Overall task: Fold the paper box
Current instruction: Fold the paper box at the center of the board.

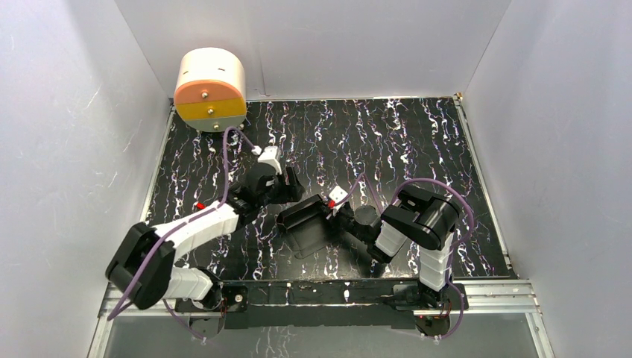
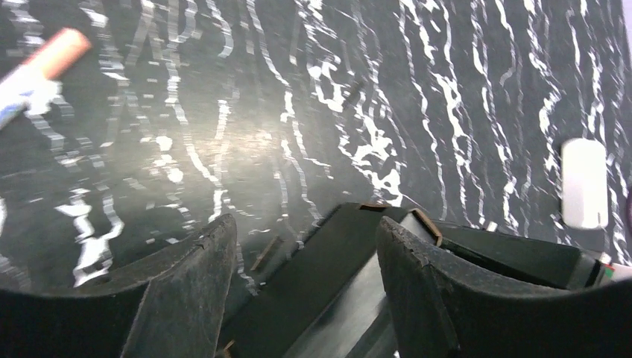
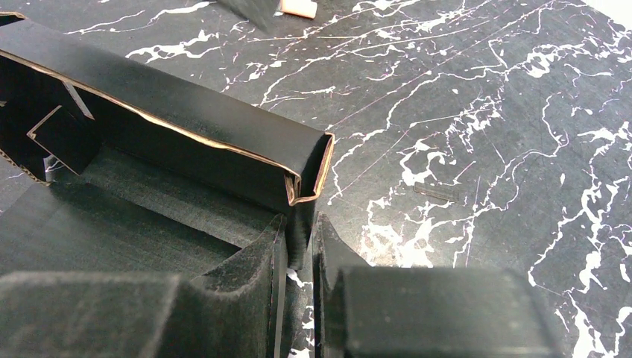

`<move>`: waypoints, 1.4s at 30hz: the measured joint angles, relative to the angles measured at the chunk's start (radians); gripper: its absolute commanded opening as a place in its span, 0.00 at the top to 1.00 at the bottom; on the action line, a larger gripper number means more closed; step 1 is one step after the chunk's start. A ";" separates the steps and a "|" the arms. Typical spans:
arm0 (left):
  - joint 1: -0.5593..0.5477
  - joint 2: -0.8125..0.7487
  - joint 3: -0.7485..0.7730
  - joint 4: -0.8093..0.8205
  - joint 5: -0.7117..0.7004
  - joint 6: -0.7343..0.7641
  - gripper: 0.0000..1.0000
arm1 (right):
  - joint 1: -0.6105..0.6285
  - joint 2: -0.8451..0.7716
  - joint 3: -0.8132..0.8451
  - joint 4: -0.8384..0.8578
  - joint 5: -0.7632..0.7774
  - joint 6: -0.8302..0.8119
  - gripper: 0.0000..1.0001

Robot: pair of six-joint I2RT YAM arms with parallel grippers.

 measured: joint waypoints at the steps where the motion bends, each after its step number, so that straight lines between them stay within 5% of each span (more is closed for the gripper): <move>1: 0.006 0.039 0.021 0.000 0.047 -0.002 0.35 | 0.000 0.000 0.000 0.000 -0.002 -0.002 0.99; 17: 0.025 0.229 0.068 0.132 0.423 -0.128 0.47 | 0.000 -0.071 0.030 -0.103 0.092 0.031 0.92; 42: 0.043 0.199 -0.052 0.247 0.427 -0.293 0.62 | 0.024 0.028 0.068 -0.042 0.190 0.221 0.90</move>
